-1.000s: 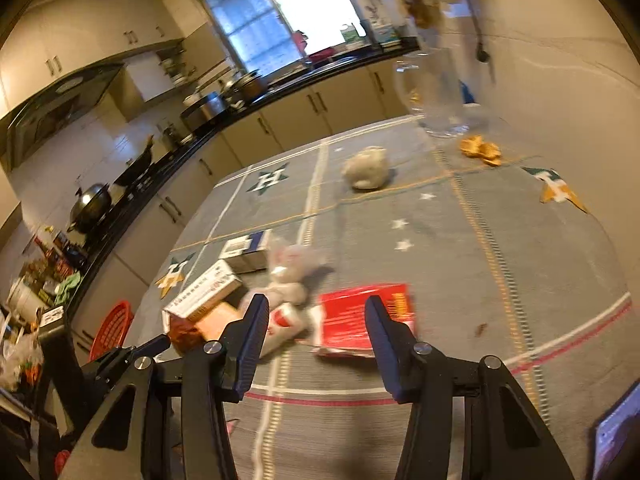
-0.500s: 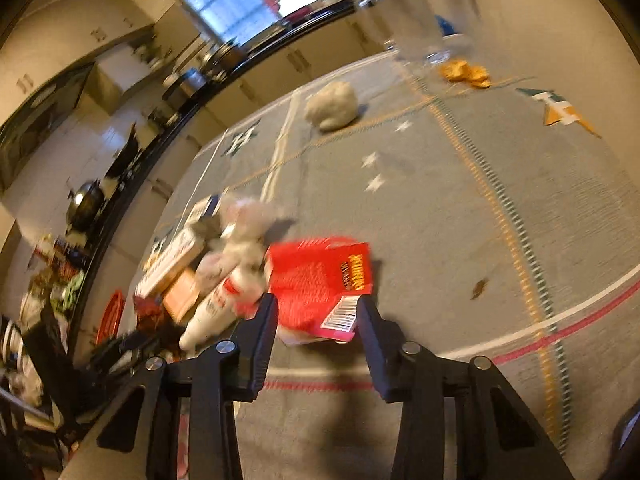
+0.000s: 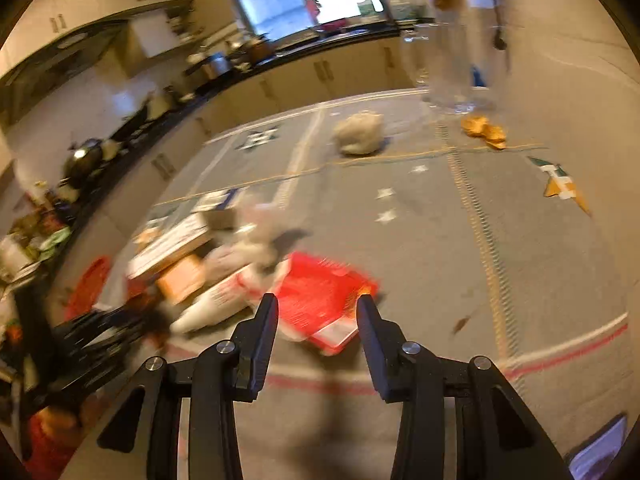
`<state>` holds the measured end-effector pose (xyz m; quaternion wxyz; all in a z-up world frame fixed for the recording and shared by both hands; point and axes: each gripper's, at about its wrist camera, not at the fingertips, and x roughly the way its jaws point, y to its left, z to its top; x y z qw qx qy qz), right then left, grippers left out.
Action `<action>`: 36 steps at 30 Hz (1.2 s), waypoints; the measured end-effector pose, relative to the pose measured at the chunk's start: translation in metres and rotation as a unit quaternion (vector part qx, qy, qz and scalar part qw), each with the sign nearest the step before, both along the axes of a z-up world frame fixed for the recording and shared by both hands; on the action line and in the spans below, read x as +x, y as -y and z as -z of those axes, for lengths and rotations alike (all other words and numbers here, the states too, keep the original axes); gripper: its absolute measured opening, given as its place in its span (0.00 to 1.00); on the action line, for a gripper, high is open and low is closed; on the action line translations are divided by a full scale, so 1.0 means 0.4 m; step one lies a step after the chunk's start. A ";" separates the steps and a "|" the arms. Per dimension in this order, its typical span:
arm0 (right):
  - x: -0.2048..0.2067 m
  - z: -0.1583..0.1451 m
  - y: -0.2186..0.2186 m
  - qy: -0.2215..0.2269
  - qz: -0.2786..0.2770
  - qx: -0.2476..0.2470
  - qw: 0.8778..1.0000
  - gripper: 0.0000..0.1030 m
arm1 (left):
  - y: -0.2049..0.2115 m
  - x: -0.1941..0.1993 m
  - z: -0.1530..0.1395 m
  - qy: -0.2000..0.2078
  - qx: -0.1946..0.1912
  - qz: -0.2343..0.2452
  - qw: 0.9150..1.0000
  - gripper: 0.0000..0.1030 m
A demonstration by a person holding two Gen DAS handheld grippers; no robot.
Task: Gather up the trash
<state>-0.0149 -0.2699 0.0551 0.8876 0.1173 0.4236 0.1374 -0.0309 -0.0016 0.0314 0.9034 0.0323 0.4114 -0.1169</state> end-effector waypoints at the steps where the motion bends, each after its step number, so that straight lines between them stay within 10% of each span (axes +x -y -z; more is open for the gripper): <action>1: 0.023 0.017 0.010 -0.015 0.006 0.003 1.000 0.43 | -0.001 0.000 -0.001 0.000 -0.001 0.000 1.000 0.32; 10: 0.098 0.081 0.018 -0.054 0.003 0.017 0.998 0.43 | 0.001 0.002 0.001 -0.003 -0.005 0.002 1.000 0.32; 26: -0.072 0.046 -0.154 0.023 -0.157 -0.062 0.985 0.31 | -0.006 -0.005 0.005 -0.005 -0.013 0.001 1.000 0.32; 36: -0.057 0.080 -0.197 -0.007 -0.161 -0.005 0.987 0.30 | -0.016 -0.010 0.004 -0.006 -0.019 -0.002 1.000 0.32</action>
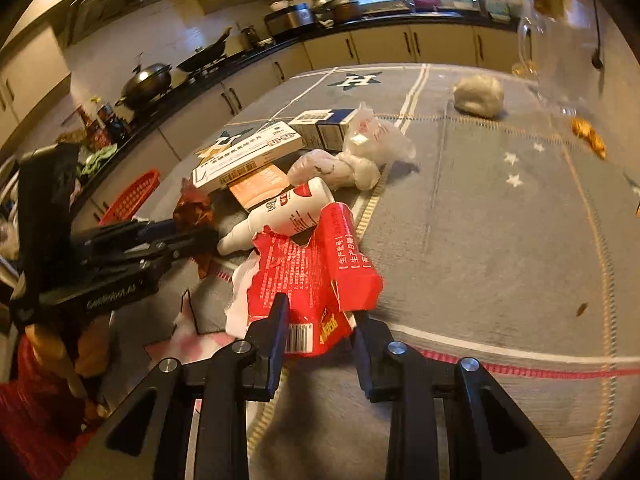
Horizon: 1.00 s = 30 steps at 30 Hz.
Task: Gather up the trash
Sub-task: 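Grasp the brown wrapper with the left tool while the right tool grasps the red packet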
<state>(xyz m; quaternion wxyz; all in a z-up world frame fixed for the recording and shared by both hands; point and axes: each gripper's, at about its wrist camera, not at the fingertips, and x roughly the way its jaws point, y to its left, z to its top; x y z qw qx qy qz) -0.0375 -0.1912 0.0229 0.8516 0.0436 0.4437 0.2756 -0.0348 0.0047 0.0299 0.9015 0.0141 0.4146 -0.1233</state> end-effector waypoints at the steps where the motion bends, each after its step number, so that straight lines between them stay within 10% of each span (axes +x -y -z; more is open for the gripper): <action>1: -0.001 0.003 -0.004 -0.002 0.004 0.000 1.000 0.21 | -0.001 -0.001 0.000 0.000 0.000 0.000 1.000 0.32; 30: -0.105 -0.135 -0.078 0.119 0.040 -0.026 0.992 0.08 | -0.081 -0.111 -0.082 0.055 -0.008 -0.045 0.997 0.32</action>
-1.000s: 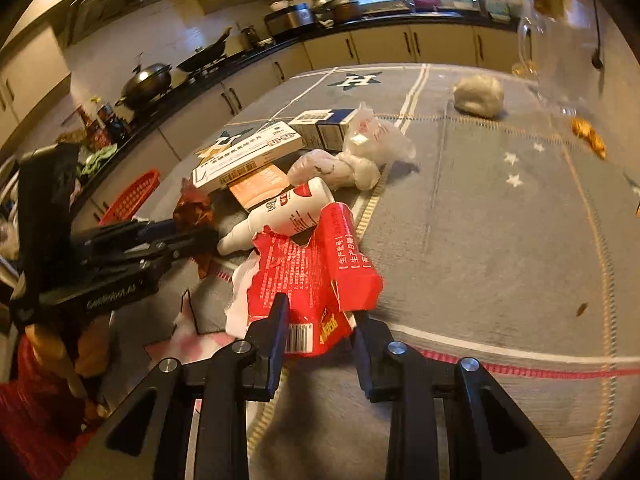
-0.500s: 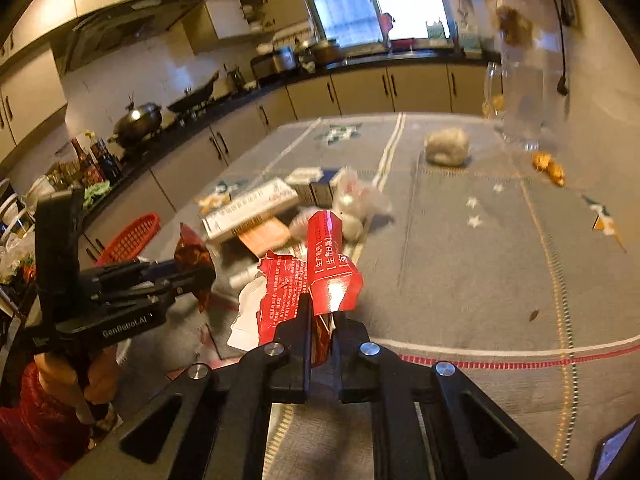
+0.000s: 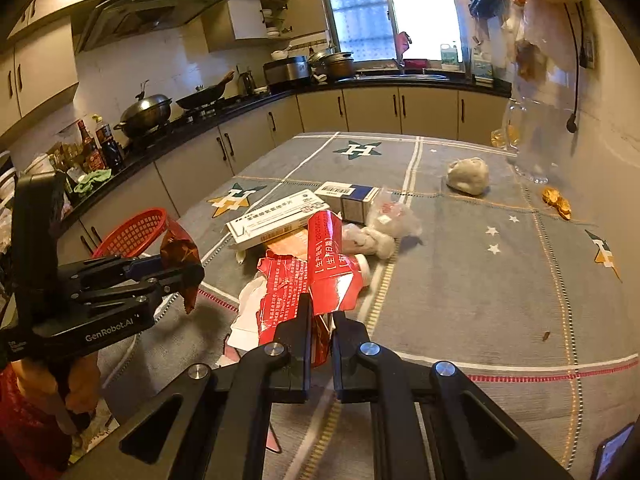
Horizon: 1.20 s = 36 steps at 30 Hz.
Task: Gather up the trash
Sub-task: 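Grasp the brown wrapper with the left tool while the right tool grasps the red packet, then carry the brown wrapper and red packet over the red basket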
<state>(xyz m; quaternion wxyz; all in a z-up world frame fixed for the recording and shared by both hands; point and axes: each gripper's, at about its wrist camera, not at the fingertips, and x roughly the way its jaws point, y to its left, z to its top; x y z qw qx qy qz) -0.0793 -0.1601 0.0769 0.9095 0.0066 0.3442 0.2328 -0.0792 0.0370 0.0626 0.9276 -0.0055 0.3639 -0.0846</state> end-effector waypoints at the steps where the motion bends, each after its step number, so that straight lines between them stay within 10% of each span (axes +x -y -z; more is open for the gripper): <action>1: -0.001 0.000 -0.006 0.000 -0.002 -0.001 1.000 0.08 | -0.005 -0.003 0.001 0.000 0.000 -0.002 1.000 0.32; 36: 0.011 -0.016 -0.207 -0.010 -0.066 -0.023 0.998 0.09 | -0.159 -0.041 0.021 0.006 -0.014 -0.072 0.997 0.32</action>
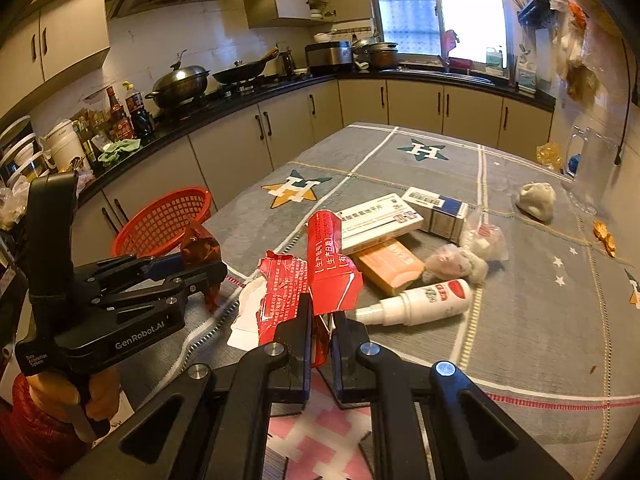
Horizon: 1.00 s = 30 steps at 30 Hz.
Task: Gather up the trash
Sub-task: 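Carry the brown wrapper and red packet over the red basket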
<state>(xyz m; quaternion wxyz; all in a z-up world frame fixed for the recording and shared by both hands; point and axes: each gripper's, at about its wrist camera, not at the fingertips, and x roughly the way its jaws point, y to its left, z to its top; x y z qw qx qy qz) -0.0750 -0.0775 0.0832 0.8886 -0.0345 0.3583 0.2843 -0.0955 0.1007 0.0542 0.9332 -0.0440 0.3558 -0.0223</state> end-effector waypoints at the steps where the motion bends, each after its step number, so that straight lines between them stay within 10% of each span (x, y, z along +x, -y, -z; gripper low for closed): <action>1: 0.001 0.001 -0.005 -0.001 -0.002 -0.001 1.000 0.09 | -0.004 0.000 0.000 0.001 0.000 -0.002 1.000 0.32; 30: 0.031 -0.027 -0.230 -0.005 -0.069 -0.004 0.998 0.09 | -0.266 -0.048 -0.024 0.024 -0.039 -0.103 0.994 0.32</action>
